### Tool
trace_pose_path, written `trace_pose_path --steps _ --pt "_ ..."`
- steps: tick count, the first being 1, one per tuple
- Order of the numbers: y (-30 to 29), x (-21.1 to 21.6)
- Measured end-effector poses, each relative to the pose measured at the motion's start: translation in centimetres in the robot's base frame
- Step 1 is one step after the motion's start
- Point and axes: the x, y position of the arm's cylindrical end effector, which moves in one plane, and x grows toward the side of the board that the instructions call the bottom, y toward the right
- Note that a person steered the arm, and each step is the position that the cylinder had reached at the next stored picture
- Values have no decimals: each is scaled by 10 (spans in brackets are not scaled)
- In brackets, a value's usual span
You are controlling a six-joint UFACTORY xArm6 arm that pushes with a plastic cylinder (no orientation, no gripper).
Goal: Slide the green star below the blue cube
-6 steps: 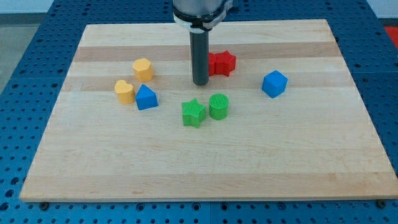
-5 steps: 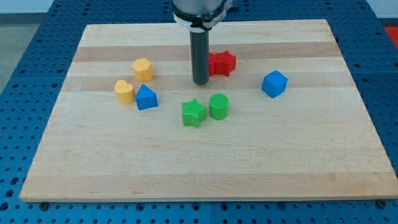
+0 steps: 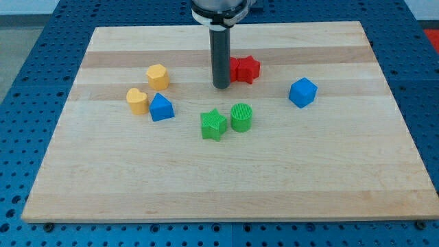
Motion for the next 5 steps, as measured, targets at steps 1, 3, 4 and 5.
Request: trace_pose_path --steps 1,3,4,5 --pt "1 2" --pt "-28 38" --pt "-69 38" --pt "-107 38"
